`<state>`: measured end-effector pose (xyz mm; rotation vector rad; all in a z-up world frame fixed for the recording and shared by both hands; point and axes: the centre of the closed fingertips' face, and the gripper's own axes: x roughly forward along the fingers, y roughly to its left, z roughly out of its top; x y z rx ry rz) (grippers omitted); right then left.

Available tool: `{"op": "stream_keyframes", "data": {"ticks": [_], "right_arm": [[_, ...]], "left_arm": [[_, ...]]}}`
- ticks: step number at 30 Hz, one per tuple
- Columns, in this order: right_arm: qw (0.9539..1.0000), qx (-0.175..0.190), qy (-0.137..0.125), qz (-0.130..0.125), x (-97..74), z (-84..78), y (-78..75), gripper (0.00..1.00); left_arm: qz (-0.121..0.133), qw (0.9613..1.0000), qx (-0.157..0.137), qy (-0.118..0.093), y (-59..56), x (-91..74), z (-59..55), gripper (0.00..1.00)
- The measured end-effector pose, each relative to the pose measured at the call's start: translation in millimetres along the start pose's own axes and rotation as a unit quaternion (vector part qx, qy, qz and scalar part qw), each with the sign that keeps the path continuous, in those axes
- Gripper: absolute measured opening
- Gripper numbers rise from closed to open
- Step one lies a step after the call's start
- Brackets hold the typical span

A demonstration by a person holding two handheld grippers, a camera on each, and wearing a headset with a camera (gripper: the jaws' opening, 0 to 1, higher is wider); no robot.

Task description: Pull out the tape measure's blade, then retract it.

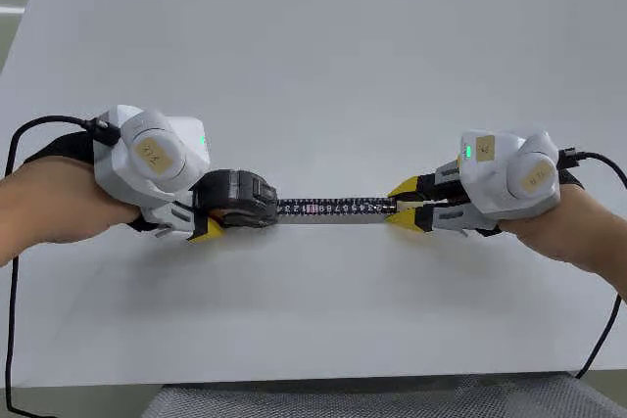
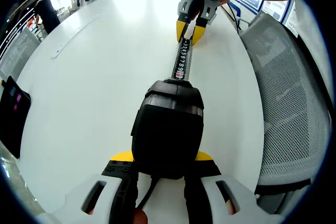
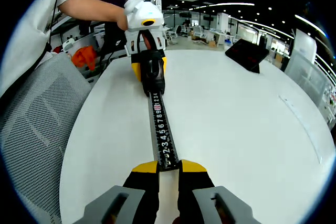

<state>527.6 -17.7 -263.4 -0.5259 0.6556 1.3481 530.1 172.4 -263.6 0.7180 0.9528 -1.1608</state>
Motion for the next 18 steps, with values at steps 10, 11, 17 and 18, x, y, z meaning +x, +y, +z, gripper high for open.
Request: {"op": "stream_keyframes", "data": {"ticks": [10,11,17,18], "right_arm": [[1.0,-0.003,0.008,-0.001,-6.3,-4.9,-1.2,0.09],[1.0,-0.003,0.009,-0.001,-6.3,-5.6,-1.5,0.09],[0.9999,-0.001,0.014,-0.002,-10.0,-10.5,-3.2,0.09],[0.9999,-0.001,0.015,-0.003,-11.0,-11.2,-3.5,0.09]], "left_arm": [[0.0,1.0,0.001,0.0,-0.1,0.3,0.3,0.29],[0.0,1.0,0.001,0.0,-0.2,0.3,0.4,0.29],[0.0,1.0,0.001,0.0,-0.4,0.1,0.5,0.29],[0.0,1.0,0.001,0.0,-0.4,0.0,0.5,0.29]]}}
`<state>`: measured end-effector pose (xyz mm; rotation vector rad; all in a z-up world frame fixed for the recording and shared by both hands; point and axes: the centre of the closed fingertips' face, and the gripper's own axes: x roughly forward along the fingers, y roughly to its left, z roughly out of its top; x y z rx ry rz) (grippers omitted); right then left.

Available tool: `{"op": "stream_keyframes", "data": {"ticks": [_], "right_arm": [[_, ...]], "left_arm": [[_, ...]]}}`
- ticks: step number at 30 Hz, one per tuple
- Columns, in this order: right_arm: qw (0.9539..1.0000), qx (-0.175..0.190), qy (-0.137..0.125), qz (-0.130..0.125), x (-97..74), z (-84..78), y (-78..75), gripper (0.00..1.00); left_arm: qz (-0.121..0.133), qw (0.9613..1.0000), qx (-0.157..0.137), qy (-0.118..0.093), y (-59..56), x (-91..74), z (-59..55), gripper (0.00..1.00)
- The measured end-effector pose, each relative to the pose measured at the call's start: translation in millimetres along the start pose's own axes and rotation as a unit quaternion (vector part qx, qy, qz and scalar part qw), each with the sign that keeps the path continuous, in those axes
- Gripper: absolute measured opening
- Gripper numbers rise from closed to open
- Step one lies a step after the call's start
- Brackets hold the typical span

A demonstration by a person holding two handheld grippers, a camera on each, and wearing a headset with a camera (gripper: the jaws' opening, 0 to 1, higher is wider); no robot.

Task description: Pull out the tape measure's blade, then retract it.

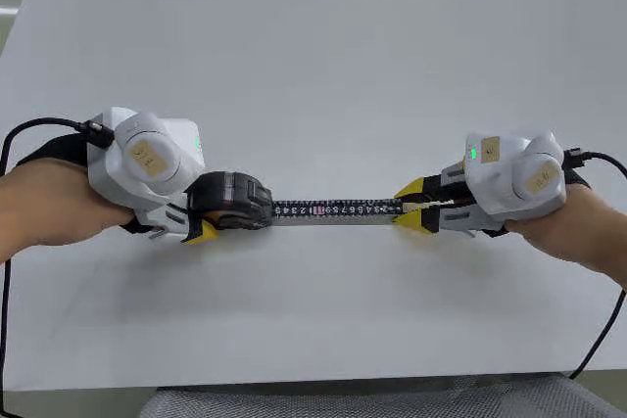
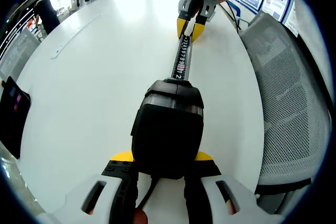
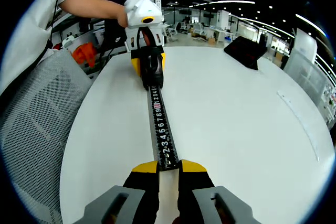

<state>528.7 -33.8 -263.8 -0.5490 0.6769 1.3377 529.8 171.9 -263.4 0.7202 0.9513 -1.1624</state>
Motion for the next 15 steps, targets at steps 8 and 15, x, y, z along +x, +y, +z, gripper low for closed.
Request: {"op": "stream_keyframes", "data": {"ticks": [8,15], "right_arm": [[1.0,0.004,0.005,-0.002,-6.4,-6.7,-3.3,0.09],[0.9999,0.007,0.01,-0.006,-12.9,-14.2,-4.8,0.09]], "left_arm": [[0.0,1.0,-0.001,0.001,0.0,0.2,-0.5,0.29],[0.001,1.0,-0.001,0.001,0.1,0.4,-0.8,0.29]]}}
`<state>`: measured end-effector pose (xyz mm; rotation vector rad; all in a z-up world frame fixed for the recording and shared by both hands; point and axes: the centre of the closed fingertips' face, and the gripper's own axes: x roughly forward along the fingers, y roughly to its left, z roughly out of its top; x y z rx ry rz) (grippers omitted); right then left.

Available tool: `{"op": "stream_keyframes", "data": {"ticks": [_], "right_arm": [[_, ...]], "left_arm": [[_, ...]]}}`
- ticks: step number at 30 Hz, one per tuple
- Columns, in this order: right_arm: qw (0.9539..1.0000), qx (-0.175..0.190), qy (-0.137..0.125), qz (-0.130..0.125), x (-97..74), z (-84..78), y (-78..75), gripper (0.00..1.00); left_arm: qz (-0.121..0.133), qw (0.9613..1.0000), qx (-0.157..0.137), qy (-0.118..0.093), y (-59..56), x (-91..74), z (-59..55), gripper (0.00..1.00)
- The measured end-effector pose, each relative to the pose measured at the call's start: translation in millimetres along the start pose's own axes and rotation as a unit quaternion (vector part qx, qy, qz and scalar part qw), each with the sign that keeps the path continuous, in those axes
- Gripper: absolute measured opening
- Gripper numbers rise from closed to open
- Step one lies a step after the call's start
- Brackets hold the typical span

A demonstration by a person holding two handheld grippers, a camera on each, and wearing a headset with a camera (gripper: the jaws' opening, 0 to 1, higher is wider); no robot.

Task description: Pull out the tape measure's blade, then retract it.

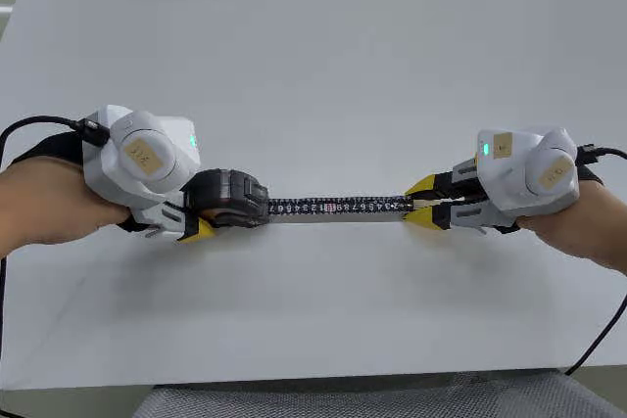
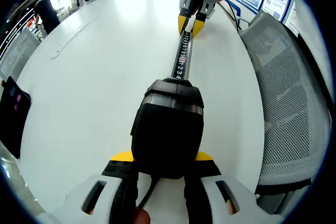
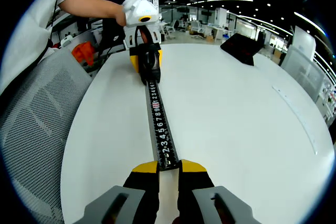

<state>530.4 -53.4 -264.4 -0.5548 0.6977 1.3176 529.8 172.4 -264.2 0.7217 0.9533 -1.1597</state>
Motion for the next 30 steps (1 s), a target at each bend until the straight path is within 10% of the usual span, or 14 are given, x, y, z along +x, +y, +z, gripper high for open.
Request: {"op": "stream_keyframes", "data": {"ticks": [30], "right_arm": [[0.9995,-0.004,0.031,-0.004,-18.8,-18.5,-5.8,0.08]], "left_arm": [[-0.001,1.0,0.003,0.002,1.1,1.3,-1.3,0.28]]}}
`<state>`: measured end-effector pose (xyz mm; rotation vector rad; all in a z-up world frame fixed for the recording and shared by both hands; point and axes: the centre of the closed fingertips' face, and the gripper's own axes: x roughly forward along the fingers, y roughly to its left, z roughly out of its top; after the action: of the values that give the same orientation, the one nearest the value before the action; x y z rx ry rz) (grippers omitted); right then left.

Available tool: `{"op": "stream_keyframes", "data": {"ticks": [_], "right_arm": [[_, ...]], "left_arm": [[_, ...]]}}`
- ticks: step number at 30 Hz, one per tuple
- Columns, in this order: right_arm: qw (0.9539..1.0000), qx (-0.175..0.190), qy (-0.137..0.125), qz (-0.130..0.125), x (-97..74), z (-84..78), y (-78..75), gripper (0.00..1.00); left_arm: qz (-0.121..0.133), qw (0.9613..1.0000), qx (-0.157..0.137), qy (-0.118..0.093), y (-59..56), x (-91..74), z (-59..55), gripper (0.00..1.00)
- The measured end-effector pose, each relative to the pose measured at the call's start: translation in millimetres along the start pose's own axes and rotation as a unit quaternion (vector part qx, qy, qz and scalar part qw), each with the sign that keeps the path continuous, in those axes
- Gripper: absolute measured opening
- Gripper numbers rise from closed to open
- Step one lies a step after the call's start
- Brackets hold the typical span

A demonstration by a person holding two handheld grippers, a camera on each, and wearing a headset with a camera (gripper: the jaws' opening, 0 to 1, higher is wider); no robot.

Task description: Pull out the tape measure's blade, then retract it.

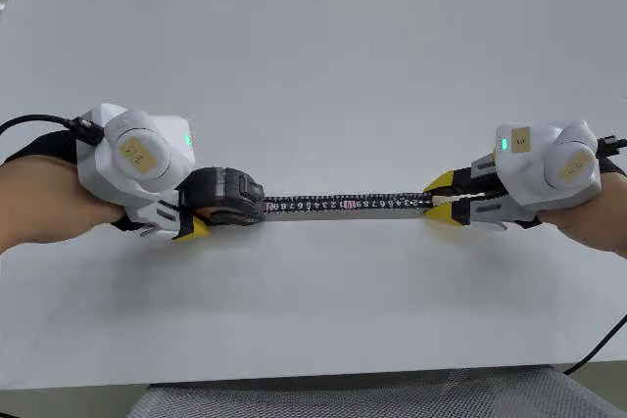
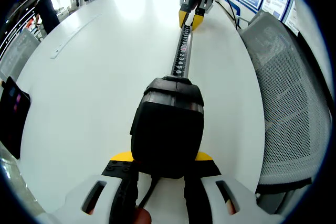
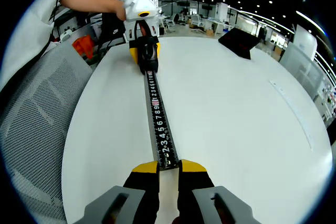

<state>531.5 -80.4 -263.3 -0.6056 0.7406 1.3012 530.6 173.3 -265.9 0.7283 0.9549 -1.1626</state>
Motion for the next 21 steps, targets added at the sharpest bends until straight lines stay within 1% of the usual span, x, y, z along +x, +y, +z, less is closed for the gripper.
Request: {"op": "stream_keyframes", "data": {"ticks": [12,21], "right_arm": [[0.9999,-0.005,0.014,-0.002,-9.4,-9.8,-4.2,0.08],[0.9997,-0.005,0.023,-0.001,-14.6,-17.5,-4.4,0.08]], "left_arm": [[0.001,1.0,0.0,0.002,0.3,0.4,0.4,0.28],[0.0,1.0,0.0,0.002,-0.2,0.3,0.9,0.28]]}}
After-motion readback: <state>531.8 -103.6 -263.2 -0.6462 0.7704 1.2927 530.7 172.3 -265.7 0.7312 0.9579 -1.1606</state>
